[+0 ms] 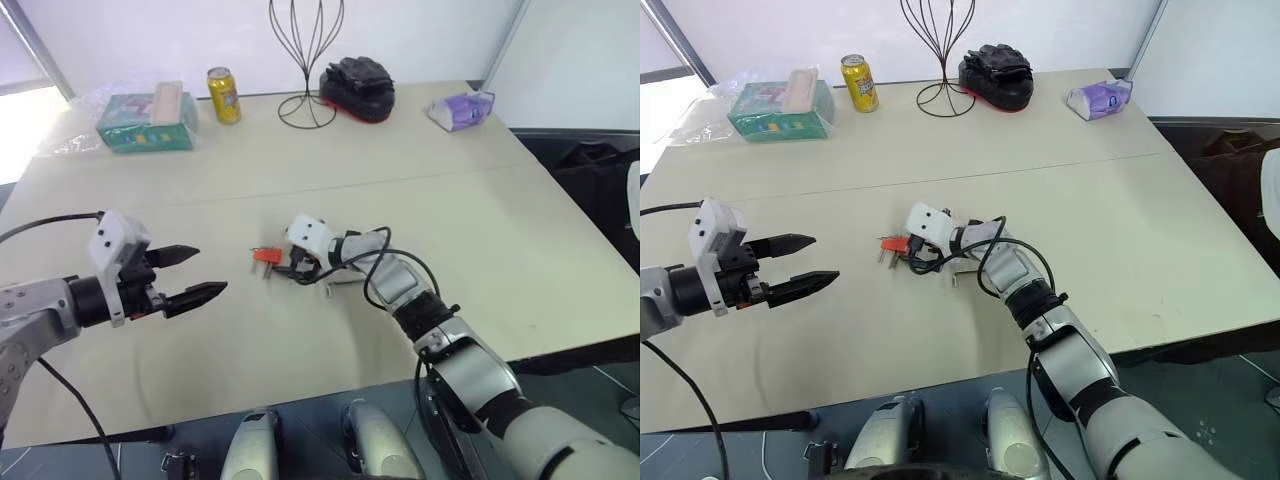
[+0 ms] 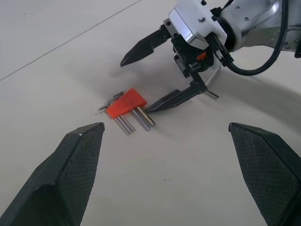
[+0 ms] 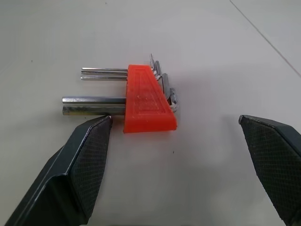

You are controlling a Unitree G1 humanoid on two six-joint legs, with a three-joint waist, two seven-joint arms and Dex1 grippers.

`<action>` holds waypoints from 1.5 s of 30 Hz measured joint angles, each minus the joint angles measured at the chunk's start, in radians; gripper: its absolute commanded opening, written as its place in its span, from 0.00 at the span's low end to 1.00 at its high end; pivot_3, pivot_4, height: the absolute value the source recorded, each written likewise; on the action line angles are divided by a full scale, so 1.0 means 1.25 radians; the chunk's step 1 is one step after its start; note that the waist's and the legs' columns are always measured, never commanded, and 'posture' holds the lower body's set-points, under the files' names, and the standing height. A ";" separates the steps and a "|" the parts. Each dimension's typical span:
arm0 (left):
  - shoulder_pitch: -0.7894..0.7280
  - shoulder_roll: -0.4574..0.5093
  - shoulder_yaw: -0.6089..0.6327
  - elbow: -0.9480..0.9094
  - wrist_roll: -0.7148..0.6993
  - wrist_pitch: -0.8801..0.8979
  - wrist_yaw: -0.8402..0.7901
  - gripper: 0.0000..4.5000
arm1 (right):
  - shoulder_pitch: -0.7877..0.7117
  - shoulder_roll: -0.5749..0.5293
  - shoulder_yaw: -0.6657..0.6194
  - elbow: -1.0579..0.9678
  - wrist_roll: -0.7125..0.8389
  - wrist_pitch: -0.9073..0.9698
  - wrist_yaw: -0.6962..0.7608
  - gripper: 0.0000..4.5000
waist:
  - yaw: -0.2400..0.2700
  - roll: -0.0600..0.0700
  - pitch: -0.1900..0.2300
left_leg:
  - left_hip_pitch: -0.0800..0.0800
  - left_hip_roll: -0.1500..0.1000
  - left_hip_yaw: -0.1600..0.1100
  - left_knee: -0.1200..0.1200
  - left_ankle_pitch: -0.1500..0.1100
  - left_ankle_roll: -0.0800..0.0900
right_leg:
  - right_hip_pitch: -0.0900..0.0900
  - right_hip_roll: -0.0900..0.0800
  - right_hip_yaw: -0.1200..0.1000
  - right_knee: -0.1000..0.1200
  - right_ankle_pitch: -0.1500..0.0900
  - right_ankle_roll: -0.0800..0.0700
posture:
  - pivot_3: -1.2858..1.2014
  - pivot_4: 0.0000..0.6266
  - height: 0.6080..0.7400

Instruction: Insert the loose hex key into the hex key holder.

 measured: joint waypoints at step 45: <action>-0.057 -0.004 -0.055 0.035 0.032 -0.033 0.000 1.00 | 0.047 -0.083 0.032 -0.062 -0.066 -0.182 -0.105 0.22 | 0.012 0.000 0.000 | 0.000 -0.001 -0.001 0.001 0.000 0.000 | 0.001 -0.001 -0.001 -0.001 -0.001 -0.003 | 0.52 0.24 1.00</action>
